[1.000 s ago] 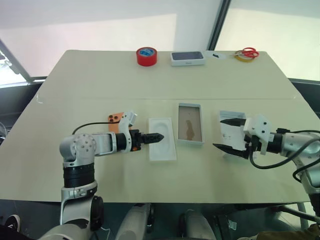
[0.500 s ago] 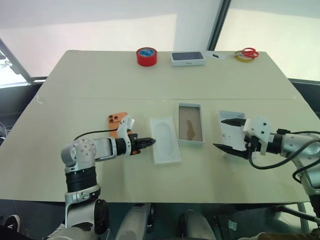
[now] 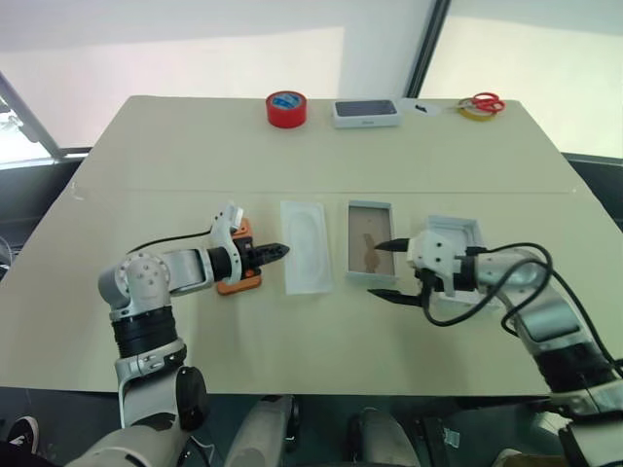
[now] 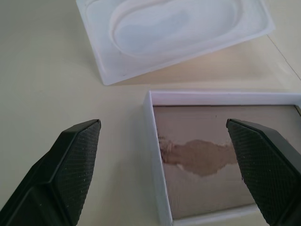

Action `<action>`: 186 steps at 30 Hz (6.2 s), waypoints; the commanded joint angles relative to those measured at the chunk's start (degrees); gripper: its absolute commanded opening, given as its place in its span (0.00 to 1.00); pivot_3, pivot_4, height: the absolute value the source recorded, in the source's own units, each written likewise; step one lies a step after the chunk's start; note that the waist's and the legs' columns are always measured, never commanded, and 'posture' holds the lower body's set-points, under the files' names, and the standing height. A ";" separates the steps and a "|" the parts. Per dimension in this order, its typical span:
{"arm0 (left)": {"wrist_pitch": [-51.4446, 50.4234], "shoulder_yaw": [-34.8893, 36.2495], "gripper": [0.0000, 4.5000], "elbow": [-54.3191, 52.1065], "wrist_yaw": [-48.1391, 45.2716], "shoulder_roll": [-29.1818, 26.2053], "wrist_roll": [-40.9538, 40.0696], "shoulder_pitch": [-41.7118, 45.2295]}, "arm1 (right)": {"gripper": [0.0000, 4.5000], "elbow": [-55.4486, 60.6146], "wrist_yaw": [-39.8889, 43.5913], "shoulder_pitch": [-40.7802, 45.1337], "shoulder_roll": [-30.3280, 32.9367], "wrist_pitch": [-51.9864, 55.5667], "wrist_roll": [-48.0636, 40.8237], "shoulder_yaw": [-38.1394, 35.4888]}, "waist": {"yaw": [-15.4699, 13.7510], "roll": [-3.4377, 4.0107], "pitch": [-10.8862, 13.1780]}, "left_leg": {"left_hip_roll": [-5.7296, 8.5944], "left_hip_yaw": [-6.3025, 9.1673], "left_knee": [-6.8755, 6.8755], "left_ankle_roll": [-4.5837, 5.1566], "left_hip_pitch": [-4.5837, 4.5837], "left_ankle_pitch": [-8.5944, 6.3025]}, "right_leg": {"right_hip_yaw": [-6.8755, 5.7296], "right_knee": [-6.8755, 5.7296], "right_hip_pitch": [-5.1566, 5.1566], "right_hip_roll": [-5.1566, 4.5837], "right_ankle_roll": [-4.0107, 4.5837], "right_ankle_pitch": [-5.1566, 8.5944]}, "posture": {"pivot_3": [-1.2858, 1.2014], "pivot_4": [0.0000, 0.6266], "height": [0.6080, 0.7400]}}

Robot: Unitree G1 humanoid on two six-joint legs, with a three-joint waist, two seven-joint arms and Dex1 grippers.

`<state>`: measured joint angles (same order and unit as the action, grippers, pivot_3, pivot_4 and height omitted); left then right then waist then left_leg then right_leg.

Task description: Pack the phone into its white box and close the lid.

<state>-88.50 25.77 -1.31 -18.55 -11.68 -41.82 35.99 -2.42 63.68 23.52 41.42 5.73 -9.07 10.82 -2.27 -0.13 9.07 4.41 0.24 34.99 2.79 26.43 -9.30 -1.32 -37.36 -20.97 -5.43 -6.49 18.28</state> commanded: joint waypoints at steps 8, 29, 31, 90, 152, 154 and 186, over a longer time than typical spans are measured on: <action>-0.11 2.94 0.00 -4.14 1.66 0.38 -1.66 1.65 | 0.34 -8.75 4.14 6.01 -2.87 0.61 2.42 3.32 | 0.20 -0.02 0.01 | -0.01 0.01 -0.03 -0.02 -0.01 0.01 | 0.00 -0.02 -0.01 0.01 -0.01 0.00 | 0.52 0.24 0.99; -4.00 9.27 0.00 3.36 5.52 2.92 -13.30 6.60 | 0.01 6.17 7.63 -1.17 -2.91 2.60 0.09 4.08 | 0.12 -0.08 0.04 | 0.00 0.02 -0.02 -0.11 -0.01 0.06 | -0.03 -0.08 -0.03 0.02 -0.03 -0.01 | 0.52 0.24 0.99; -4.00 8.83 0.00 4.11 5.70 2.87 -14.27 6.38 | 0.14 6.40 6.74 -1.35 -3.04 3.02 0.23 4.02 | 0.12 -0.08 0.05 | -0.01 0.02 -0.04 -0.12 -0.01 0.06 | -0.03 -0.08 -0.04 0.02 -0.03 -0.01 | 0.52 0.24 0.99; 66.20 -26.32 0.87 -1.06 -34.07 -18.48 18.31 -11.55 | 0.05 11.46 -10.83 -2.28 -4.85 9.04 -0.11 -1.65 | 0.52 -0.07 0.04 | -0.01 0.01 -0.74 -0.20 0.00 0.13 | 0.04 0.19 -0.34 -0.06 0.11 -0.03 | 0.52 0.24 0.99; 24.52 -1.88 0.87 6.49 -13.97 -26.41 -2.54 -20.51 | 0.02 -24.85 -21.62 25.87 -34.06 1.00 24.34 21.30 | 3.18 -0.21 0.04 | -0.13 0.16 -1.03 -0.76 -0.17 0.50 | 0.06 -0.33 -0.62 0.31 0.22 -0.11 | 0.52 0.24 0.99; 24.81 -2.51 0.87 7.32 -13.74 -25.41 -2.32 -20.08 | 0.02 -24.90 -21.21 25.40 -34.23 0.97 24.92 21.64 | 3.20 -0.21 0.03 | -0.14 0.16 -1.08 -0.83 -0.18 0.54 | 0.06 -0.39 -0.66 0.31 0.23 -0.11 | 0.52 0.24 0.99; 22.91 -20.25 0.87 19.83 -27.64 -20.13 7.45 -8.25 | 0.02 -23.49 -21.00 23.22 -33.80 2.30 27.48 21.29 | 1.58 -0.09 -0.12 | 0.10 0.15 -1.38 -0.64 -1.04 0.42 | 0.06 -0.62 -0.15 0.06 0.34 -0.04 | 0.52 0.24 0.99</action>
<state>-61.66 11.86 16.47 -44.92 -33.67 -34.96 29.77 -25.83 42.97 45.80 7.82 8.59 17.96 32.80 -0.69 -0.22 8.95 4.50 0.40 33.60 2.15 25.40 -8.89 -1.26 -37.98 -21.12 -5.37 -6.14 18.23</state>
